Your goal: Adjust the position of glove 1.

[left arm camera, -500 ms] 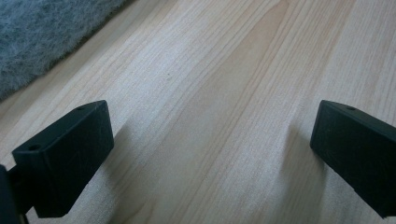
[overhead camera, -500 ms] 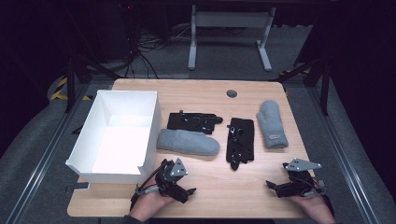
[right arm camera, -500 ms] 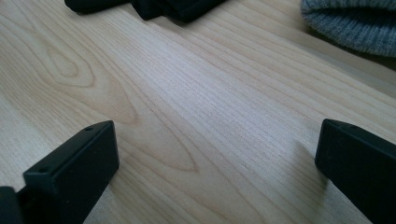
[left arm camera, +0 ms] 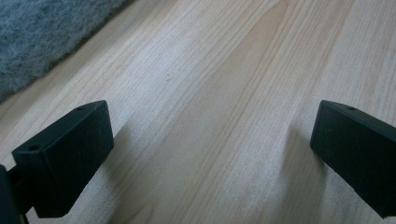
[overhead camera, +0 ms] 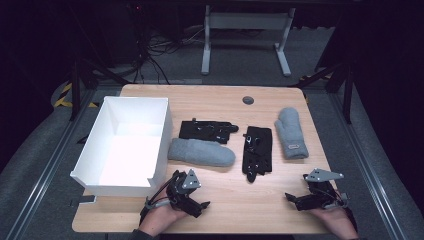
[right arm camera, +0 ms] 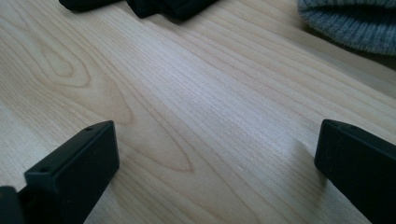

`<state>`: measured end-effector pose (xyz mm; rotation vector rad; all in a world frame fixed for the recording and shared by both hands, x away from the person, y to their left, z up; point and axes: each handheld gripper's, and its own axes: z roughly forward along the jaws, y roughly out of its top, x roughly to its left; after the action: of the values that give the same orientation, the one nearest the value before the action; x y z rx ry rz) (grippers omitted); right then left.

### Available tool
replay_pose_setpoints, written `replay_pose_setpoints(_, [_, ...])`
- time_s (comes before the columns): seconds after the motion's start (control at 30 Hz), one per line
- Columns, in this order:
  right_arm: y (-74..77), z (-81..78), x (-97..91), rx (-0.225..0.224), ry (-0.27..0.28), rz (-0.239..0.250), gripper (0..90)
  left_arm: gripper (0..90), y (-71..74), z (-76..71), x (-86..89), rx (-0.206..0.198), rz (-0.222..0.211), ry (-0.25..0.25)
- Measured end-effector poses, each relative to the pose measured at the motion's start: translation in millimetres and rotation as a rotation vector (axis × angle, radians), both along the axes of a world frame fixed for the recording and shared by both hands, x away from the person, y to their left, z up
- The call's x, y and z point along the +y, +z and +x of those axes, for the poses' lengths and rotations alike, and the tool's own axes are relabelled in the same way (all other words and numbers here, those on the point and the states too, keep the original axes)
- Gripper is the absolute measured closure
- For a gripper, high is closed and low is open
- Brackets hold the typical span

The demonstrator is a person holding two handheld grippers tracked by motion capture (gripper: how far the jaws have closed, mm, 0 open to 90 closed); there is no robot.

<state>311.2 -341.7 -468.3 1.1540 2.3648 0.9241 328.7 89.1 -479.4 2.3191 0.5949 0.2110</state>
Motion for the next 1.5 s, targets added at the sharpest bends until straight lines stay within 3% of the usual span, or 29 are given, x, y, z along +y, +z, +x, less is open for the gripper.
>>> replay_pose_setpoints(0.07, [2.1,1.1,-0.2,0.003,-0.005,-0.014,1.1,0.0,-0.1,0.3,-0.2,0.001,-0.002,-0.002])
replay_pose_setpoints(0.3, [15.3,11.2,-4.0,-0.014,-0.038,0.012,5.3,0.0,0.1,0.9,-0.2,0.0,0.001,-0.006])
replay_pose_setpoints(0.57, [29.7,31.1,0.4,-0.052,-0.076,0.026,9.9,0.0,0.2,1.3,-0.5,-0.001,0.001,-0.005])
replay_pose_setpoints(0.73, [34.1,45.5,1.2,-0.049,-0.102,0.043,13.9,0.0,0.3,2.2,-1.2,-0.001,0.003,-0.008])
replay_pose_setpoints(1.5, [52.5,101.4,2.9,-0.09,-0.18,-0.006,16.3,0.0,0.3,2.3,-1.9,0.003,0.0,-0.004])
